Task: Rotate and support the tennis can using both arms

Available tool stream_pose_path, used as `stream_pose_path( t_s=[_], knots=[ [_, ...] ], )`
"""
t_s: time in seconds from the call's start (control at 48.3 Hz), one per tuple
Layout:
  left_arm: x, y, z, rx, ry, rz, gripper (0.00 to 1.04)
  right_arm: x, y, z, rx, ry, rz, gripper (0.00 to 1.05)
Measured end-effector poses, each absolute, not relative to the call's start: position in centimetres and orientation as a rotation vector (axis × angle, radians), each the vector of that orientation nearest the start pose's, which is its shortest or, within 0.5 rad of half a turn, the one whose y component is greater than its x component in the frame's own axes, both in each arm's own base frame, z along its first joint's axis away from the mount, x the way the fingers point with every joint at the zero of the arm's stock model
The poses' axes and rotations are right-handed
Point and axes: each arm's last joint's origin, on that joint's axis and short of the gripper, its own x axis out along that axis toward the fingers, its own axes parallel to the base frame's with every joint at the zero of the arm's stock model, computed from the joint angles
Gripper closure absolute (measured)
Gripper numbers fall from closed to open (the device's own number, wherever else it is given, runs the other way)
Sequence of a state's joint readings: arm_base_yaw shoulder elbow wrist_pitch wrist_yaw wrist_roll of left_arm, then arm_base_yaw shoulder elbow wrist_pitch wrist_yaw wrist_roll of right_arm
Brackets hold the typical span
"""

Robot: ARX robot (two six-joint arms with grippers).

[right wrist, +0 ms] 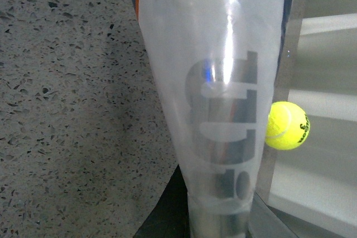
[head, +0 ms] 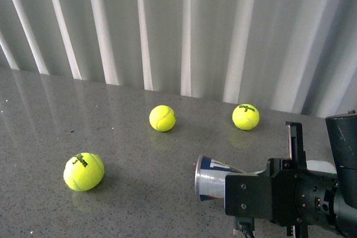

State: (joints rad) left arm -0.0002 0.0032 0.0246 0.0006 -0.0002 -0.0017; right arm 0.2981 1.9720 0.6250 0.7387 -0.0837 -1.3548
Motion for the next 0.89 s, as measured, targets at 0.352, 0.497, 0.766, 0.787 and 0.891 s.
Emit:
stream_pose_path(
  t_s=[0.352,0.497,0.766,0.787,0.891],
  knots=[
    [9.6,0.0,17.2,-0.002,-0.022,0.000,0.07,31.0,9.6,4.2,-1.309,0.306,0.741,0.99],
    [9.6,0.0,17.2,-0.002,-0.022,0.000,0.07,31.3,9.7,3.6,-1.295,0.299,0.750,0.99],
    [9.6,0.0,17.2,-0.002,-0.022,0.000,0.07,31.0,9.6,3.5,-1.295,0.308,0.762,0.53],
    [9.6,0.0,17.2,-0.002,-0.022,0.000,0.07,30.9,9.6,3.4,-1.293,0.314,0.766,0.48],
    [9.6,0.0,17.2,-0.002,-0.022,0.000,0.07,30.6,9.6,3.5,-1.282,0.337,0.778,0.32]
  ],
)
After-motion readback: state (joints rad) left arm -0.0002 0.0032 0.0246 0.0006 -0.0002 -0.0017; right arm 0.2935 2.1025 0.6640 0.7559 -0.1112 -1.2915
